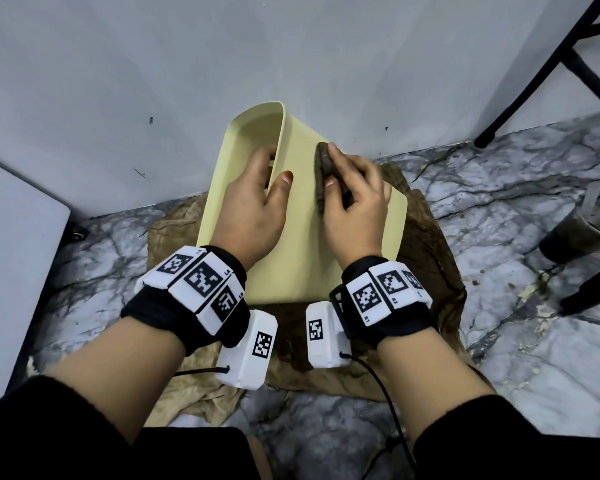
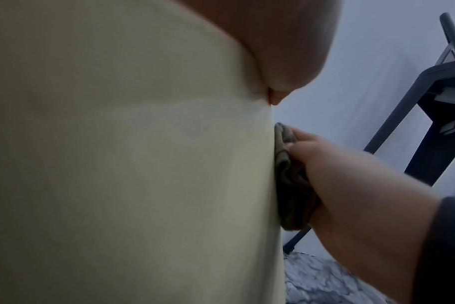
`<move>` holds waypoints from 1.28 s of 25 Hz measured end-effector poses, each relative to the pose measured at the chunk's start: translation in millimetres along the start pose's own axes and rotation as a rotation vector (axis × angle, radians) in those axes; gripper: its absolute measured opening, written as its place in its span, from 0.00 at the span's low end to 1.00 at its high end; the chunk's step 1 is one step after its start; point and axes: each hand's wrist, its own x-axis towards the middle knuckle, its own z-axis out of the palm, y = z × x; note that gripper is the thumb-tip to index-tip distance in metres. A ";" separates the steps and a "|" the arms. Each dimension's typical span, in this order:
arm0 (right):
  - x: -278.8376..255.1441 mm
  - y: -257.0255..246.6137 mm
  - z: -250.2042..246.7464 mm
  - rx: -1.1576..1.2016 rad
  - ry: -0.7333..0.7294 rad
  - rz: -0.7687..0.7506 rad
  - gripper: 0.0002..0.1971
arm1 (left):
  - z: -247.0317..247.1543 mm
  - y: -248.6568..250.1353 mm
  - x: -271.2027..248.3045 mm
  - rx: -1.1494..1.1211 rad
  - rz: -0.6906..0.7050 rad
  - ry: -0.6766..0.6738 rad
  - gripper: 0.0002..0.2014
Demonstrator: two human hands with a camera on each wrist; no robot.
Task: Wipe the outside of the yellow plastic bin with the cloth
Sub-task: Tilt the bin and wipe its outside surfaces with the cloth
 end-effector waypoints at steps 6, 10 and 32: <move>8.8 46.6 -20.4 -0.101 -0.020 0.259 0.20 | -5.5 -5.8 0.4 0.033 -0.015 0.007 0.13; 11.0 77.4 -38.6 -0.140 -0.067 0.474 0.19 | -6.3 -8.6 1.0 -0.004 -0.038 0.024 0.12; -0.5 -10.9 16.0 -0.087 -0.098 -0.016 0.20 | -6.2 -6.9 9.4 0.043 -0.064 -0.055 0.20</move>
